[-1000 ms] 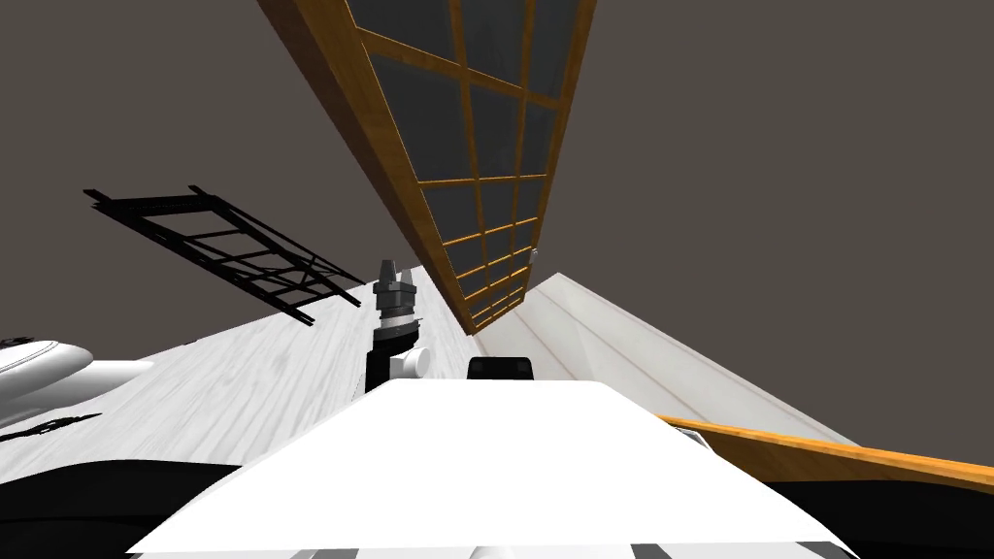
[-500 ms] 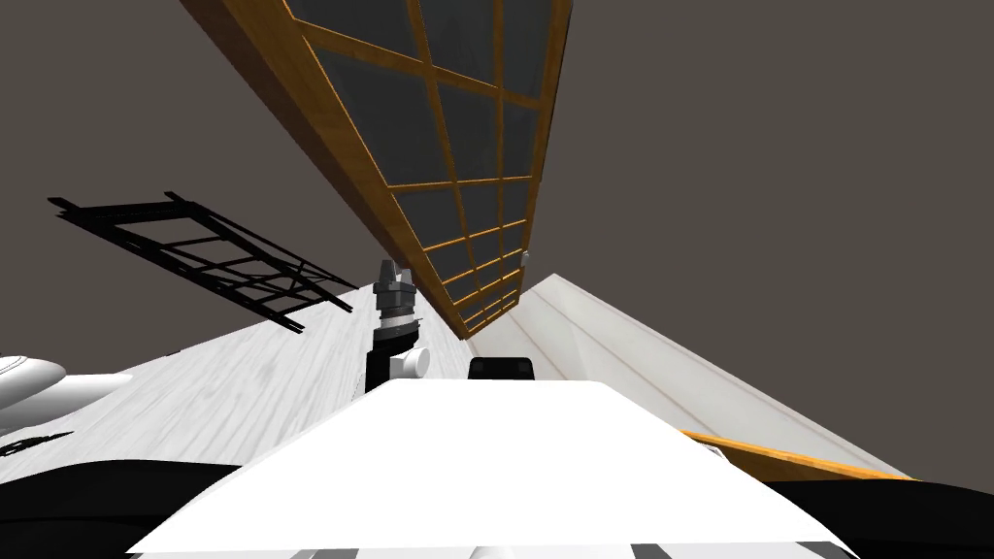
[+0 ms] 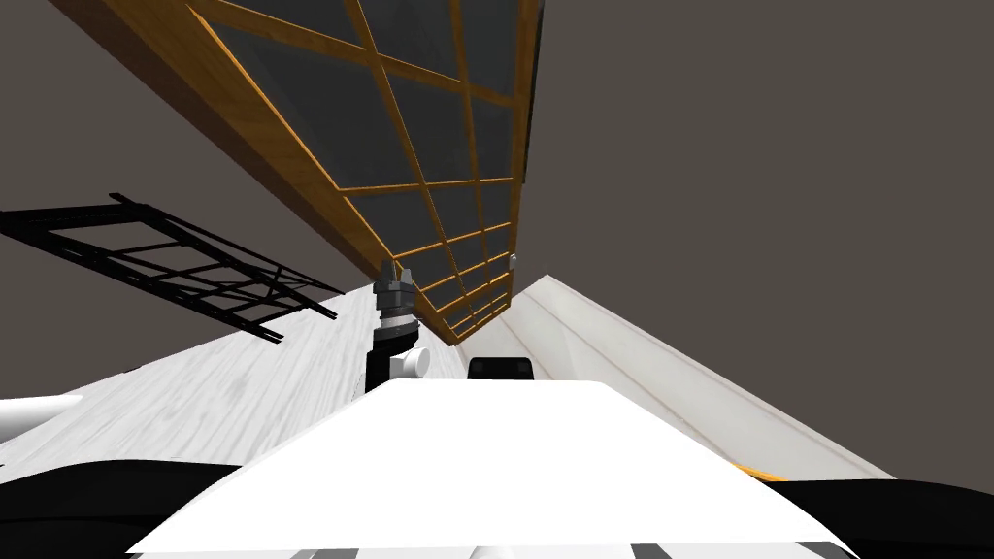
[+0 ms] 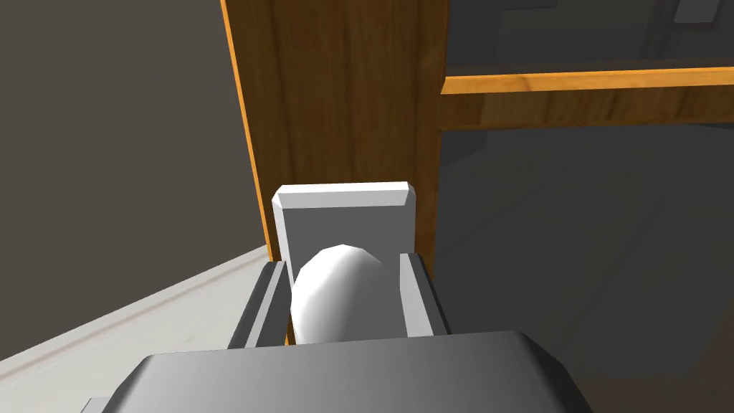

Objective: Push the door open

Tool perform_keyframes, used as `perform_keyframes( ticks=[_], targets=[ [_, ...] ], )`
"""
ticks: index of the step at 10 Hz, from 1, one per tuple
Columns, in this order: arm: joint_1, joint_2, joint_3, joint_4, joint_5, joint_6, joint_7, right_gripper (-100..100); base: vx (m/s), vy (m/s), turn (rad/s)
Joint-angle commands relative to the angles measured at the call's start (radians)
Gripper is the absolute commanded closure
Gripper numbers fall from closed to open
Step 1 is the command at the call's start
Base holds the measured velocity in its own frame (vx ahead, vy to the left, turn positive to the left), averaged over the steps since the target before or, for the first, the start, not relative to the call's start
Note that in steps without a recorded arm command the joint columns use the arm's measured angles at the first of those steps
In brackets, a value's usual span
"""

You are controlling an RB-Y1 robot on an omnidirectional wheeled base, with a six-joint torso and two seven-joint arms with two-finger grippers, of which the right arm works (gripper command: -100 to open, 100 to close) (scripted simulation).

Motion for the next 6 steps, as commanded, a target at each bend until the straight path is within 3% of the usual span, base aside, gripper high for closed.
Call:
perform_keyframes(
  ticks=[1,2,3,6],
  targets=[
    [0.005,0.020,-0.011,0.003,-0.016,-0.008,-0.003,100,0.088,-0.159,-0.040],
    [0.005,0.016,-0.006,-0.006,-0.009,-0.006,0.004,100,0.032,-0.069,-0.016],
    [0.009,-0.003,-0.018,-0.001,-0.029,-0.014,0.004,100,0.043,-0.112,-0.054],
    [0.011,-0.014,-0.030,0.005,-0.052,-0.021,0.004,100,0.040,-0.152,-0.033]
  ],
)
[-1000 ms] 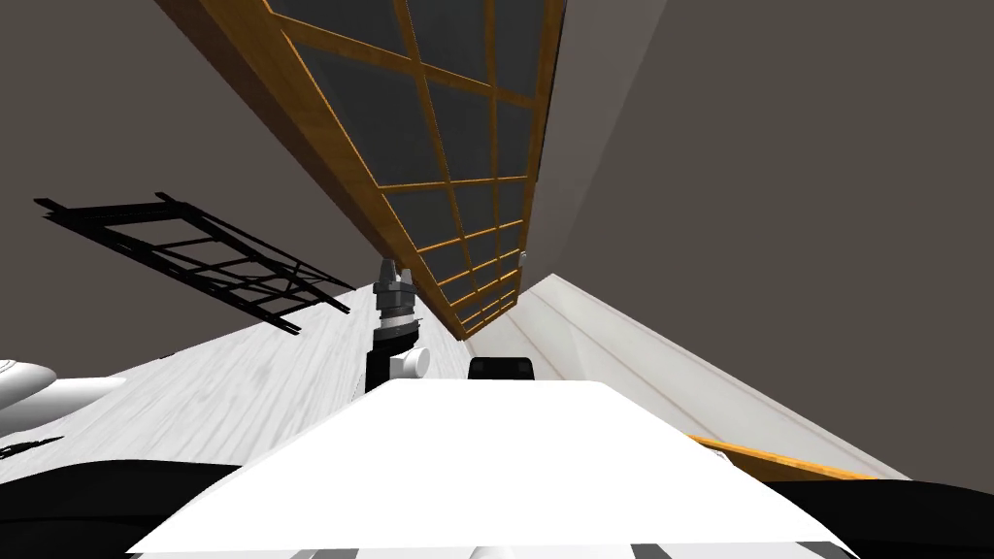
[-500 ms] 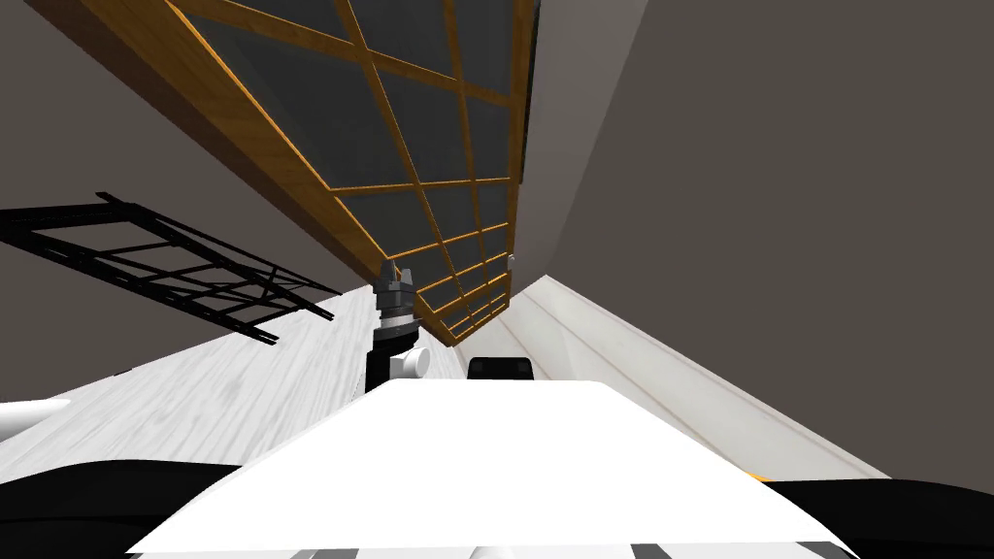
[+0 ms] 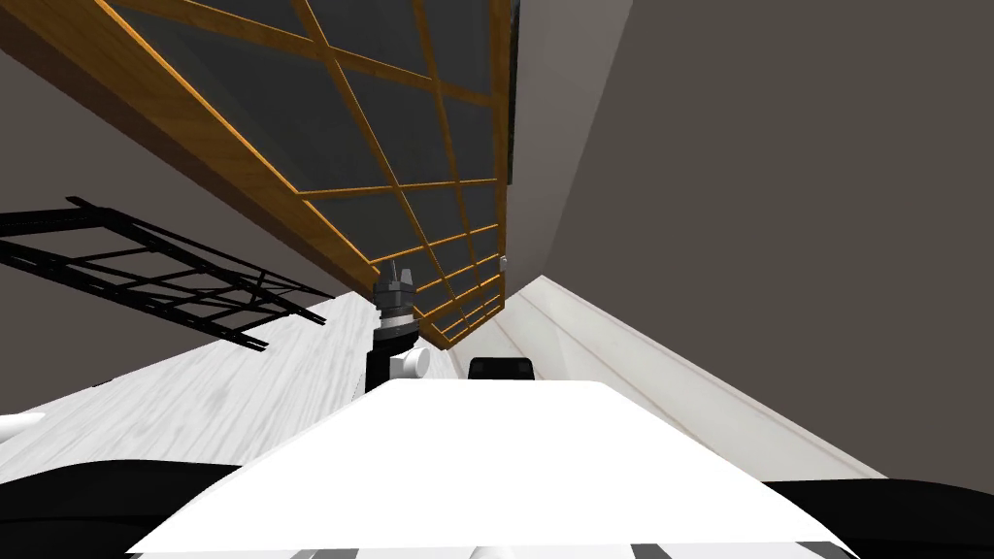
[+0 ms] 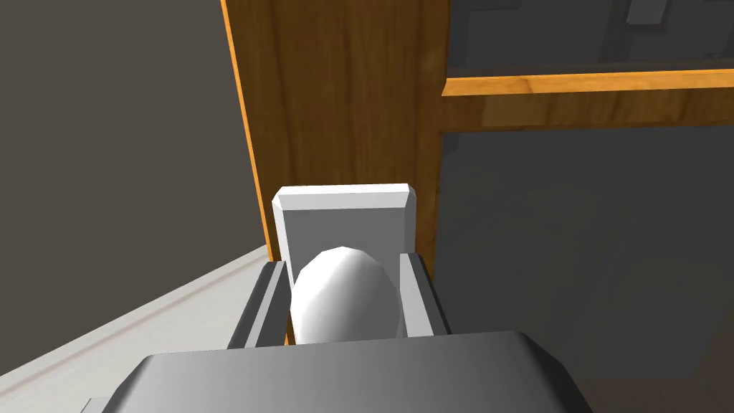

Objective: Push the door open

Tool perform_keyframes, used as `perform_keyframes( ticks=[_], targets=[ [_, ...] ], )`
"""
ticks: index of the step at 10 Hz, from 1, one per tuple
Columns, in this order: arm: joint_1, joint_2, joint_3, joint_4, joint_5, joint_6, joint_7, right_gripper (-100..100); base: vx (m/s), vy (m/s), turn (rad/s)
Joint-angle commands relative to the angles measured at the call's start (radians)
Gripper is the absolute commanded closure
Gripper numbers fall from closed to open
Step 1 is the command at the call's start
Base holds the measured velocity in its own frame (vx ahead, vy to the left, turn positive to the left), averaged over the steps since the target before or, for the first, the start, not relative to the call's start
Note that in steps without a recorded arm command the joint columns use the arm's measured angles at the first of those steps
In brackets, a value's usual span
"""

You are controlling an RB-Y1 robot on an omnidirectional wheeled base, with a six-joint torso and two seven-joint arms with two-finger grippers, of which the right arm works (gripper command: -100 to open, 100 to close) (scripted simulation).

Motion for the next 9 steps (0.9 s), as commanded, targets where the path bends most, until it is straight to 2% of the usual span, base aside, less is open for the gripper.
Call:
perform_keyframes(
  ticks=[1,3,5,7,8,9],
  targets=[
    [0.004,-0.012,-0.015,0.005,-0.013,-0.016,-0.005,100,0.065,-0.232,-0.043],
    [0.005,-0.008,-0.026,0.011,-0.034,-0.023,-0.005,100,0.063,-0.216,-0.045],
    [0.008,0.009,-0.040,0.017,-0.059,-0.031,-0.006,100,0.066,-0.214,-0.049],
    [0.010,0.039,-0.052,0.023,-0.082,-0.039,-0.007,100,0.063,-0.203,-0.042],
    [0.006,0.029,-0.047,0.030,-0.074,-0.037,-0.014,100,0.028,-0.087,-0.017],
    [0.011,0.007,-0.058,0.035,-0.096,-0.044,-0.013,100,0.006,-0.119,-0.061]
  ],
)
